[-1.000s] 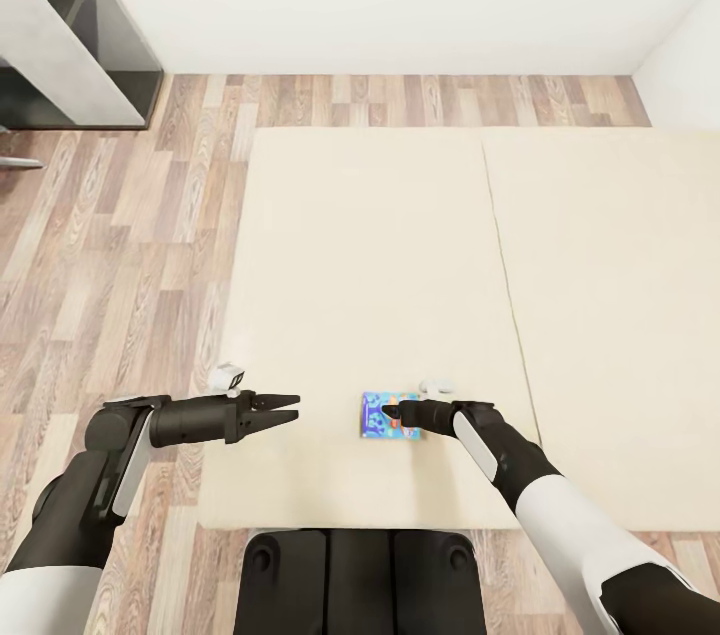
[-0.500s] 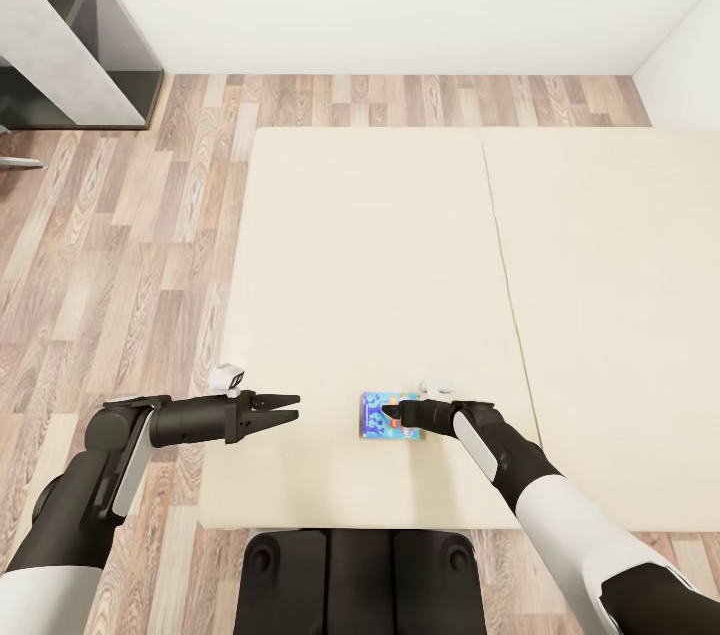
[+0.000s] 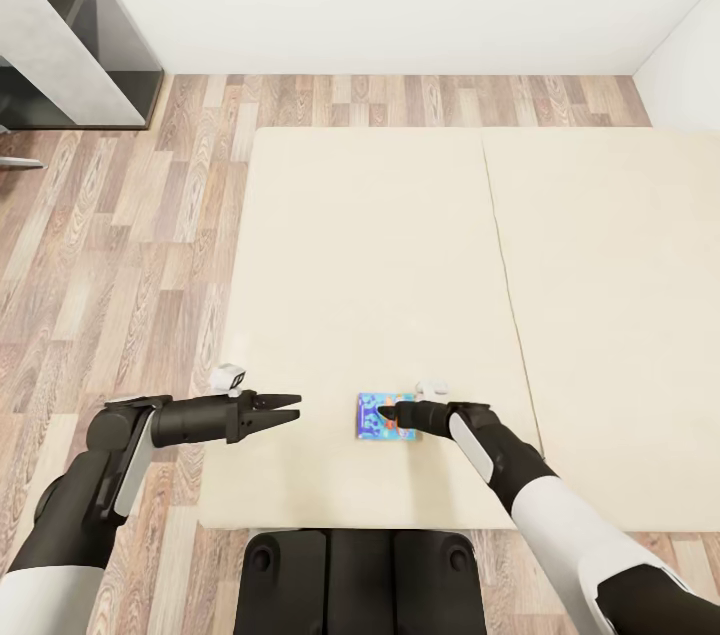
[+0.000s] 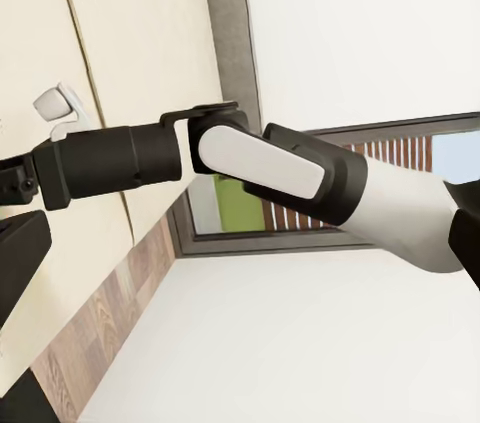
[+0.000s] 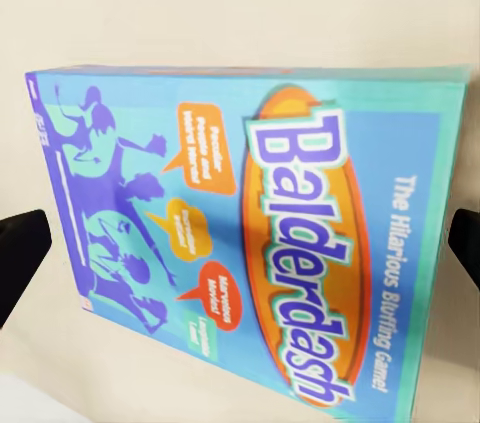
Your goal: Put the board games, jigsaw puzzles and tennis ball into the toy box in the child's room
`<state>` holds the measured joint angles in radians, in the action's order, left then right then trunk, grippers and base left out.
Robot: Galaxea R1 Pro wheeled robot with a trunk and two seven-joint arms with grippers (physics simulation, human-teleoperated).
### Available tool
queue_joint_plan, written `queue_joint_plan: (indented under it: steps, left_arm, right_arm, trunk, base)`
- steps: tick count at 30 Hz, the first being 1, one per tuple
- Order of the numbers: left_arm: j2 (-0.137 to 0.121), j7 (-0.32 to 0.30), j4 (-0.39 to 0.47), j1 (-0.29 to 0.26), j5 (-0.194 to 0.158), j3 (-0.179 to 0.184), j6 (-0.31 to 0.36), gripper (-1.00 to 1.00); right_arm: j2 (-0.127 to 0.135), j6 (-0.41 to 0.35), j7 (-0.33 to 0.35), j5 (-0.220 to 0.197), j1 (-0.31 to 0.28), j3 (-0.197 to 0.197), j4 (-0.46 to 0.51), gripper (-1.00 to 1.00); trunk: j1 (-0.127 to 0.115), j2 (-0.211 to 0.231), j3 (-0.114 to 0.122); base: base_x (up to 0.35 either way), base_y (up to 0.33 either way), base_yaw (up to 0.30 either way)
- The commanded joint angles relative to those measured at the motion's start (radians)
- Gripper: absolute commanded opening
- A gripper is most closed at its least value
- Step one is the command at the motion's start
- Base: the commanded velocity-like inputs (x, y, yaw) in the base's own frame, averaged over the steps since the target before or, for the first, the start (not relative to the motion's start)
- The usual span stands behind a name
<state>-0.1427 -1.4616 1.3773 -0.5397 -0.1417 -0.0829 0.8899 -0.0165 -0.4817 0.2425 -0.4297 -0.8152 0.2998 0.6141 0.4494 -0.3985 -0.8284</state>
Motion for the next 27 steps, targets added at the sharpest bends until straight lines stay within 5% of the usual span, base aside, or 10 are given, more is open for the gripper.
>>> queue_joint_plan:
  steps: [1,27]
  left_arm:
    - [-0.001,-0.003,0.0,0.0,-0.001,0.0,0.011,1.0]
    - [-0.002,-0.003,0.0,0.0,-0.001,0.0,0.012,1.0]
  right_arm:
    - [-0.001,-0.004,0.0,-0.002,0.0,0.001,0.001,1.0]
    - [-0.001,-0.008,0.001,-0.003,0.001,0.001,0.001,1.0]
  trunk:
    - [0.001,-0.002,-0.001]
    - [0.001,-0.002,-0.001]
  base:
    - [0.0,0.0,0.0]
    - [0.0,0.035,0.0]
